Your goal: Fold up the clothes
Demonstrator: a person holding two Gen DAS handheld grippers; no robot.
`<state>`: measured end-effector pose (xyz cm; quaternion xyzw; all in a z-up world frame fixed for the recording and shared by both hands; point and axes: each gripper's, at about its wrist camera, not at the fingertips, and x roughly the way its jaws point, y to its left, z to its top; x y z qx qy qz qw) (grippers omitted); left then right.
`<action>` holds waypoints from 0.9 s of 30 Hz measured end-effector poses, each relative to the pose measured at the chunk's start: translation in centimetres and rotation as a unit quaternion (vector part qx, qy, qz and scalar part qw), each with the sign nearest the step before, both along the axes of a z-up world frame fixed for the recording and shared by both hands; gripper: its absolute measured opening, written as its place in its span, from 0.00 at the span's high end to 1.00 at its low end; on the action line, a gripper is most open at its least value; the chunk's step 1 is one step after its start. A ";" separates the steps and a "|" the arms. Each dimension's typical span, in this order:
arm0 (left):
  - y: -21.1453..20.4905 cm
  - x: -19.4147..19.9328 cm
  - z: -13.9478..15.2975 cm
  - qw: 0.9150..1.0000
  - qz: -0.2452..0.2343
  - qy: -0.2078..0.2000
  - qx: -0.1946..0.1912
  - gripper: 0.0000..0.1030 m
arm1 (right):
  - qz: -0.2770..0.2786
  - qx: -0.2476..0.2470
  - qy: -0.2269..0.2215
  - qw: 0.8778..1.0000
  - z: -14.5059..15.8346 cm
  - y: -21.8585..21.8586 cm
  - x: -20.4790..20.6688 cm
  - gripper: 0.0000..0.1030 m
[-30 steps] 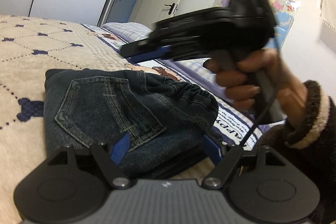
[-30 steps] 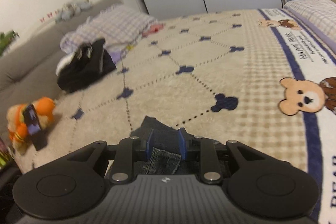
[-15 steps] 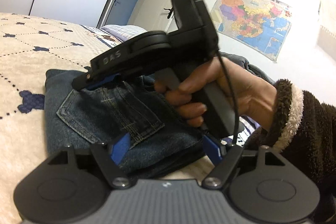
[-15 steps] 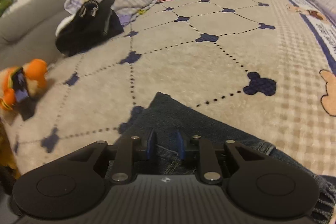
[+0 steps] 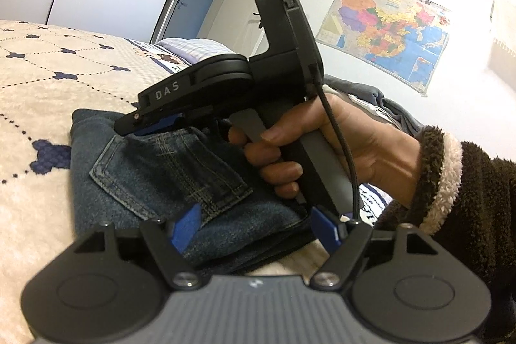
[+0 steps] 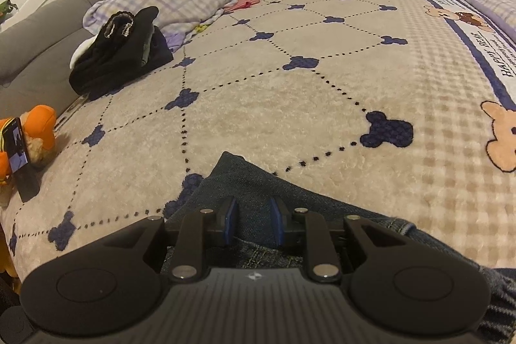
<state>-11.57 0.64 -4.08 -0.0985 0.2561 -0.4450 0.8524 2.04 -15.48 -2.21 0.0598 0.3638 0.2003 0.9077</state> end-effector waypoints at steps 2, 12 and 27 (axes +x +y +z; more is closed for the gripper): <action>0.4 0.0 -0.1 1.000 -0.002 0.001 0.000 0.26 | -0.001 0.002 -0.001 1.000 0.0 0.0 -0.1 0.76; 2.1 0.7 1.0 1.000 0.006 0.012 -0.023 0.26 | -0.021 0.032 0.004 0.999 0.9 -1.1 -0.9 0.75; 2.9 4.2 1.6 0.998 0.056 0.021 -0.034 0.25 | -0.059 0.061 0.000 0.996 2.0 -4.7 -2.8 0.70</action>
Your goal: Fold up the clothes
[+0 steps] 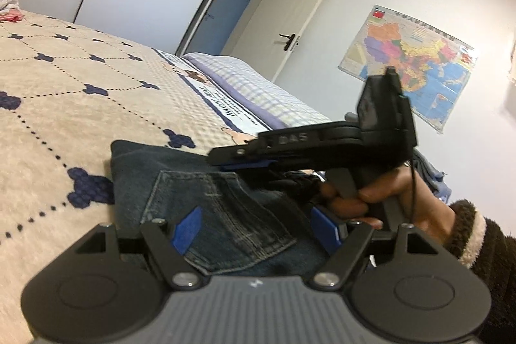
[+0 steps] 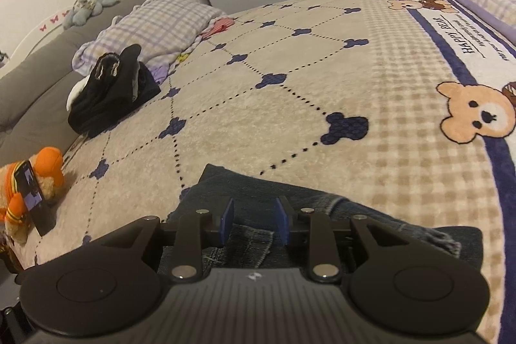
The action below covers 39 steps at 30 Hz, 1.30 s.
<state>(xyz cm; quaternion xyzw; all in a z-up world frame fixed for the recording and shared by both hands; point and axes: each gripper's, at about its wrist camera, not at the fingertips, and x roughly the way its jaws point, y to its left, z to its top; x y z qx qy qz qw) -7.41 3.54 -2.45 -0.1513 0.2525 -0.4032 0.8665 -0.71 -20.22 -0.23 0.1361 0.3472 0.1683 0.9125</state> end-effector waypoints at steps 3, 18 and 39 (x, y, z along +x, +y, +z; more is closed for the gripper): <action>0.2 0.4 0.2 1.000 0.008 0.001 0.001 0.25 | -0.005 0.004 -0.002 1.000 0.1 -0.4 -0.1 0.69; 0.9 3.7 -0.2 0.997 0.066 0.045 0.003 0.24 | -0.018 0.020 -0.010 1.000 0.9 -2.6 -1.5 0.68; 2.4 6.8 0.0 0.992 0.111 0.057 0.001 0.33 | -0.070 -0.010 -0.040 0.997 1.6 -7.8 -6.5 0.62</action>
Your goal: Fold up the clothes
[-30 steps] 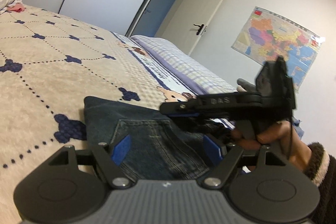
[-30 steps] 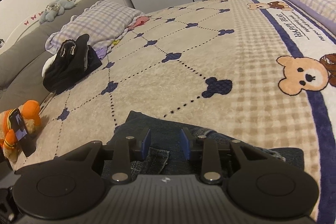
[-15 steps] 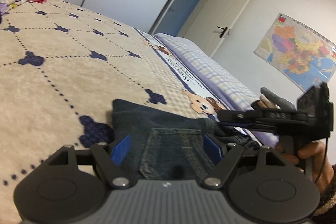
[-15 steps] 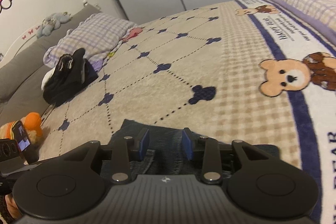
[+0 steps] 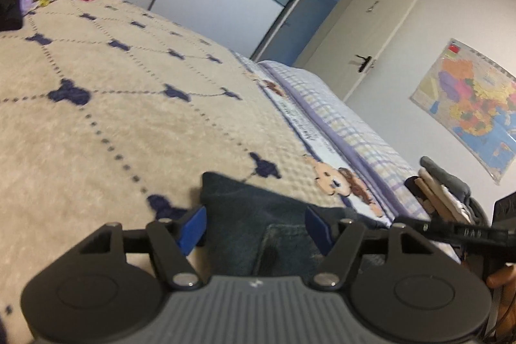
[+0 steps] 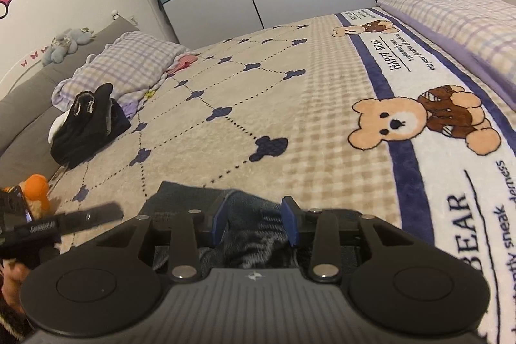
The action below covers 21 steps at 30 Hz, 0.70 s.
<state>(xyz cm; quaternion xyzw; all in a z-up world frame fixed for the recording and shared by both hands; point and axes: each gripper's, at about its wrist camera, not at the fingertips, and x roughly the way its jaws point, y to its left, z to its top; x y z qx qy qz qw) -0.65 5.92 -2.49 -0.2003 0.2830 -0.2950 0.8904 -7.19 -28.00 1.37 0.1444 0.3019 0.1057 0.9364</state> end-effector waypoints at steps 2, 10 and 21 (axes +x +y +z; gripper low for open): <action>-0.9 0.3 0.3 1.000 -0.015 -0.018 0.006 0.33 | 0.002 -0.009 -0.008 1.000 0.0 -0.1 -0.8 0.62; -4.2 2.8 0.0 0.994 -0.092 -0.038 0.043 0.33 | 0.014 -0.018 0.000 1.000 -1.0 0.2 -2.2 0.62; -3.9 5.3 -1.9 0.998 -0.061 -0.013 0.031 0.31 | 0.024 -0.027 0.009 0.999 -2.8 0.1 -1.8 0.61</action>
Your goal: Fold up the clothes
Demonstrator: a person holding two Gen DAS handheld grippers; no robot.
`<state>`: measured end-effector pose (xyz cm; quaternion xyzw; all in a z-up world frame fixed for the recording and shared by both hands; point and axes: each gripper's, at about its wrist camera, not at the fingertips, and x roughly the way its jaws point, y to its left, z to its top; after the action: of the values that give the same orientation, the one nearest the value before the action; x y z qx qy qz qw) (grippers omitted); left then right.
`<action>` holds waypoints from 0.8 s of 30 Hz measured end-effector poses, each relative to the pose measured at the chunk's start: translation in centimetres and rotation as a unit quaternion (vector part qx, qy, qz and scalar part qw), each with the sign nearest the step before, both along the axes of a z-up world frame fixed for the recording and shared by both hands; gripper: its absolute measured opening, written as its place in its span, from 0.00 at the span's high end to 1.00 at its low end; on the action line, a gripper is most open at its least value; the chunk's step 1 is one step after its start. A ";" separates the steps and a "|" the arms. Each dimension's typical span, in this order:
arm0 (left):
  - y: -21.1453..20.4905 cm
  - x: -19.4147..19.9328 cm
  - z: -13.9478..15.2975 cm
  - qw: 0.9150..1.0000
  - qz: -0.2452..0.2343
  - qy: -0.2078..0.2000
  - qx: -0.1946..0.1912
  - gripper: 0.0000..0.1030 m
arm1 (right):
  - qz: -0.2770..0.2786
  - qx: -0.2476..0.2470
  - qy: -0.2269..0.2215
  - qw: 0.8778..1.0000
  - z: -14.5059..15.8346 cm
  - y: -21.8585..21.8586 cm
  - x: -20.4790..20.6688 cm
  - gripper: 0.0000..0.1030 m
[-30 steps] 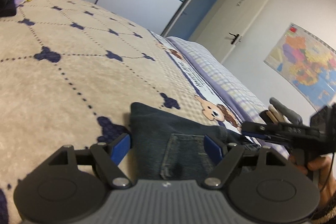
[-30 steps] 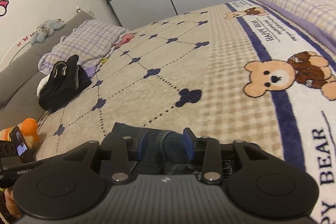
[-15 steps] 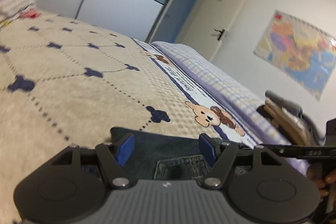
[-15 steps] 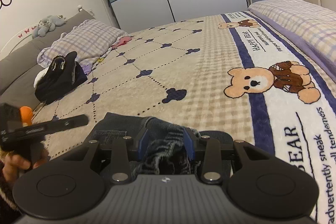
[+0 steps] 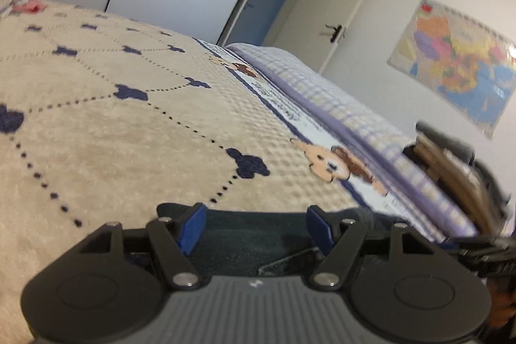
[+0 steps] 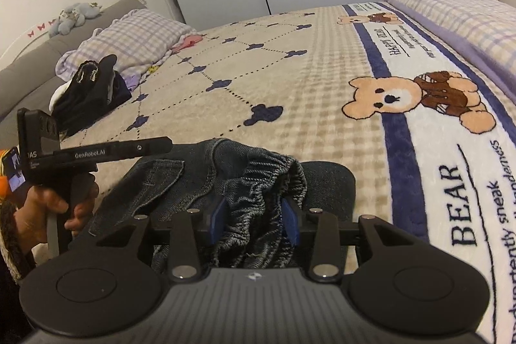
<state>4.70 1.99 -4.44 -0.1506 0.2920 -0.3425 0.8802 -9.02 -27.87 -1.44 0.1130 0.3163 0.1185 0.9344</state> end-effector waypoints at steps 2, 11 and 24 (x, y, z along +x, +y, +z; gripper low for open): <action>0.3 -0.2 0.5 1.000 0.004 0.012 -0.005 0.27 | -0.001 0.005 -0.002 1.000 0.2 -0.2 0.0 0.58; 2.0 -3.2 3.0 0.994 0.013 0.095 0.058 0.18 | -0.029 0.037 0.003 0.999 2.4 -1.7 0.5 0.52; 3.2 -10.8 1.6 0.989 0.005 0.080 0.122 0.18 | 0.005 0.015 -0.019 1.000 4.0 2.5 -2.4 0.53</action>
<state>-6.10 5.15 -2.88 -0.0707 0.4001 -0.2868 0.8675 -11.42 -25.37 2.57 0.1229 0.2969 0.1295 0.9381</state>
